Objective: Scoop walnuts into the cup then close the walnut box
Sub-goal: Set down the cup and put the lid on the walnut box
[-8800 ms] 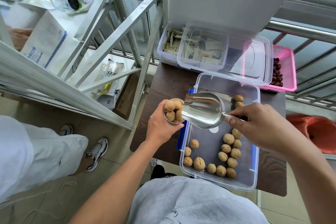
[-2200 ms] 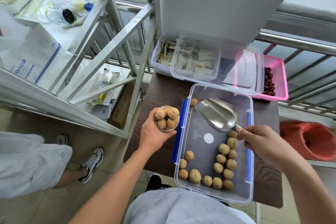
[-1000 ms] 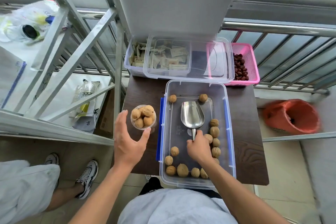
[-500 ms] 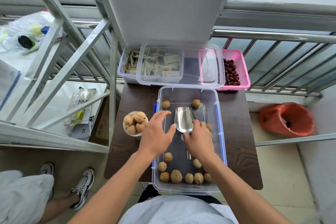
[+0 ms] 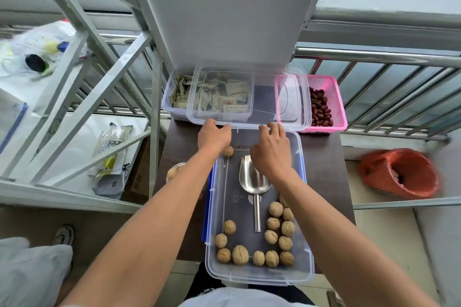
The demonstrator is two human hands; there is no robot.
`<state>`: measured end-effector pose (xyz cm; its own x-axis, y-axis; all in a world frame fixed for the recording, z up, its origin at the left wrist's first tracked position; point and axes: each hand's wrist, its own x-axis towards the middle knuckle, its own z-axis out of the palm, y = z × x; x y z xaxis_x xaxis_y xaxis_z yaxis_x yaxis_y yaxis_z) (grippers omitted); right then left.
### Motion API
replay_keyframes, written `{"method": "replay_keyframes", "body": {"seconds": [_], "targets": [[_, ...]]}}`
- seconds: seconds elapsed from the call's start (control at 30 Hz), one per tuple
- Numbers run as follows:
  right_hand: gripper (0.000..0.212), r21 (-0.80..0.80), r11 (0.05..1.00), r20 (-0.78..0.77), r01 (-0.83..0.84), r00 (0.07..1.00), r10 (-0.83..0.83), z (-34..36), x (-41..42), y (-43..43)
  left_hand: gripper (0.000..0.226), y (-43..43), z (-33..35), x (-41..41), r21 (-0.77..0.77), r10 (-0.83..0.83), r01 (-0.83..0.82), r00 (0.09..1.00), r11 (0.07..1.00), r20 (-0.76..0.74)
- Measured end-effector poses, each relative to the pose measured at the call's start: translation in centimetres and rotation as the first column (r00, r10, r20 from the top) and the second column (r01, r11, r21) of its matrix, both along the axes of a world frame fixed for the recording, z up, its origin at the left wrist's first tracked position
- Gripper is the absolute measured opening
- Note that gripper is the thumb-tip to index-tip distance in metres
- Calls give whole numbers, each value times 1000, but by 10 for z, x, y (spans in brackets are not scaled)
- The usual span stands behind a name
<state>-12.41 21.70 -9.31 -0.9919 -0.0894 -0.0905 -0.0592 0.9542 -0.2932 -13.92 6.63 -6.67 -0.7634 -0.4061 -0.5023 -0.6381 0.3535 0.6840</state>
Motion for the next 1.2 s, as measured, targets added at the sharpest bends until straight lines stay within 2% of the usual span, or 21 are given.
{"method": "replay_keyframes", "body": {"seconds": [0.13,0.2,0.27,0.37,0.4,0.53,0.63,0.77,0.83,0.9,0.97,1.03,1.07,1.1,1.17,1.2], "targets": [[63,40,997,46,-65,997,63,-3,-26,1,54,-8,-15,-21,127,247,-252,968,959,52],[68,61,993,82,-101,992,96,-5,-35,0,64,-17,-33,-35,253,389,-391,919,885,62],[70,81,988,118,-133,985,123,-8,-41,-1,63,-21,-30,-39,372,504,-492,861,787,70],[61,97,985,116,-139,985,128,-15,-42,-2,60,-18,-13,-35,445,623,-587,778,677,79],[55,99,986,87,-132,989,124,-16,-42,-2,56,-16,-11,-35,455,646,-598,761,660,63],[41,79,994,-32,-75,996,78,-15,-44,-1,36,-8,1,-30,355,680,-614,727,705,-94],[33,29,999,-154,-44,987,48,-7,-47,7,31,-4,21,-28,353,632,-552,755,756,-173],[20,-173,984,-395,-51,918,-21,17,-46,20,31,2,51,-23,401,473,-330,815,854,-336],[22,-224,974,-496,-37,865,-81,38,-39,26,23,5,64,-13,452,404,-199,812,870,-420],[22,-263,964,-578,-21,804,-140,62,-28,33,26,6,69,-2,480,383,-132,793,867,-474],[19,-347,937,-617,-31,760,-203,85,-10,41,30,5,69,13,422,315,-71,778,904,-544],[19,-482,874,-586,-62,764,-269,109,13,48,26,-1,67,25,300,184,-7,804,954,-566],[18,-567,820,-541,-72,784,-305,121,24,52,22,-4,66,30,272,136,22,827,962,-546],[15,-658,750,-478,-74,811,-339,133,35,56,27,-8,63,34,249,82,58,851,967,-519],[16,-808,587,-326,-52,869,-372,151,51,66,66,-10,65,45,207,1,115,872,972,-490],[17,-862,506,-243,-28,899,-363,155,58,72,67,-11,67,51,192,-35,143,879,971,-476]]}}
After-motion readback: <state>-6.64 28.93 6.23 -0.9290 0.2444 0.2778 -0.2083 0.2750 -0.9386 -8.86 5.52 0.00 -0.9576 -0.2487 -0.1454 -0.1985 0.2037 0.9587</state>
